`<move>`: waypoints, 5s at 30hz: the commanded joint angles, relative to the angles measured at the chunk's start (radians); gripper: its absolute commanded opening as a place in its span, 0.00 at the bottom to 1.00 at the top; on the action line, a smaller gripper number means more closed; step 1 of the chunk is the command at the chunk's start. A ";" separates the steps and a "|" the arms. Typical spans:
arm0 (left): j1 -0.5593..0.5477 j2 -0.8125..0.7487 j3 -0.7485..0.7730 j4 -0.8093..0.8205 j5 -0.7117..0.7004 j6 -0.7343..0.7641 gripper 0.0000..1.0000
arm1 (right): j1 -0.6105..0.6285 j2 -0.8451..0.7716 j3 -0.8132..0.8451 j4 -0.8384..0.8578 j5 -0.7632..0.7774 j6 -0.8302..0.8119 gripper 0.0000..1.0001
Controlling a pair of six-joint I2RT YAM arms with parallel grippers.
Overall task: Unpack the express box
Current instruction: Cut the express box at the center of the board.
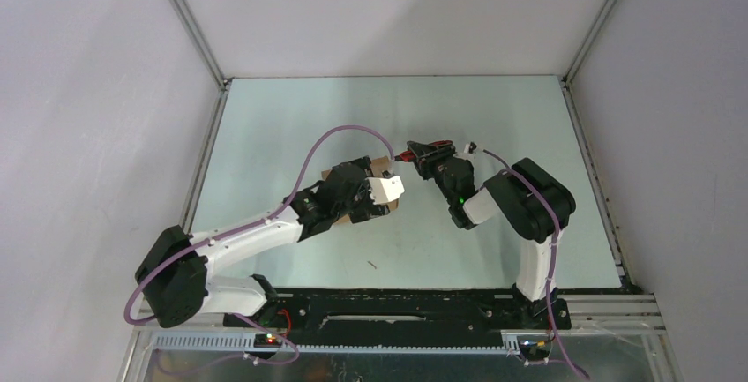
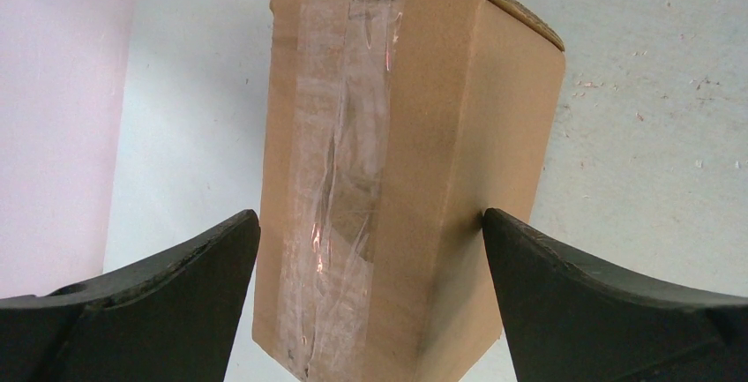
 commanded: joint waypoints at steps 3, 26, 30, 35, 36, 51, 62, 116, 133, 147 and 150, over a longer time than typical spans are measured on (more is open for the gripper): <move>-0.007 -0.010 -0.024 0.051 -0.018 -0.007 1.00 | -0.003 -0.020 0.020 0.056 0.021 -0.011 0.00; -0.006 -0.009 -0.022 0.057 -0.014 -0.008 1.00 | -0.011 -0.041 -0.007 0.074 0.022 -0.023 0.00; -0.007 -0.009 -0.021 0.054 -0.013 -0.005 1.00 | -0.012 -0.056 -0.017 0.078 0.026 -0.027 0.00; -0.007 -0.019 -0.020 0.051 -0.014 -0.006 1.00 | -0.014 -0.056 -0.016 0.088 0.025 -0.029 0.00; -0.006 -0.019 -0.018 0.051 -0.017 -0.003 1.00 | -0.015 -0.056 -0.014 0.087 0.022 -0.030 0.00; -0.010 -0.019 0.041 0.042 -0.047 0.026 1.00 | -0.001 -0.047 -0.002 0.076 0.002 -0.028 0.00; -0.016 -0.036 0.062 0.003 -0.014 0.028 1.00 | 0.010 -0.074 -0.018 0.070 -0.026 -0.029 0.00; 0.025 -0.080 0.013 -0.023 0.109 -0.145 1.00 | 0.012 -0.208 -0.088 0.010 -0.081 -0.211 0.00; 0.064 -0.089 -0.031 -0.001 0.106 -0.141 1.00 | 0.021 -0.113 -0.051 0.087 -0.077 -0.242 0.00; 0.068 -0.078 -0.033 0.019 0.093 -0.140 1.00 | 0.038 -0.103 -0.078 0.136 -0.063 -0.304 0.00; 0.067 -0.074 -0.033 0.023 0.089 -0.139 1.00 | 0.035 -0.114 -0.093 0.138 -0.059 -0.326 0.00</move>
